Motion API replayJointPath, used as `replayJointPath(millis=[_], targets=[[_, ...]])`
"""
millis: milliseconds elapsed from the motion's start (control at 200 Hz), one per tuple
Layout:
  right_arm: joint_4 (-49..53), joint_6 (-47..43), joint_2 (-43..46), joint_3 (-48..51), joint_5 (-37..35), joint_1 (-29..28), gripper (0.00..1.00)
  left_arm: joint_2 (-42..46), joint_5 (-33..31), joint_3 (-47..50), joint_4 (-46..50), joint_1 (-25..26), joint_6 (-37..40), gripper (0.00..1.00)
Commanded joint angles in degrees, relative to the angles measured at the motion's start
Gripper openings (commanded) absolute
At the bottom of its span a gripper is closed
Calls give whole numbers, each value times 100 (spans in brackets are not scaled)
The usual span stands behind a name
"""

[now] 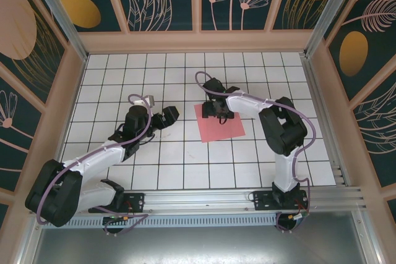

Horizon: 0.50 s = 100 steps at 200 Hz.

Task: Fold a paper plane with a square sheet of paper (pick it up from the middle)
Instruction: Fold the square sheet of paper in half at the center of the table.

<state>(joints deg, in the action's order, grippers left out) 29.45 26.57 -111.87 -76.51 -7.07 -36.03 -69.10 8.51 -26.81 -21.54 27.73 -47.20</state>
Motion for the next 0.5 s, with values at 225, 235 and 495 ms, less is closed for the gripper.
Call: replayJointPath(millis=[225, 235, 495], targets=[[505, -837, -182, -107, 423, 263, 87, 47, 0, -50, 32, 14, 54, 99], [503, -861, -191, -105, 447, 263, 87, 42, 10, -48, 28, 14, 51, 99], [591, -969, -209, -249, 513, 245, 97, -24, 76, -70, 16, 14, 44, 99]])
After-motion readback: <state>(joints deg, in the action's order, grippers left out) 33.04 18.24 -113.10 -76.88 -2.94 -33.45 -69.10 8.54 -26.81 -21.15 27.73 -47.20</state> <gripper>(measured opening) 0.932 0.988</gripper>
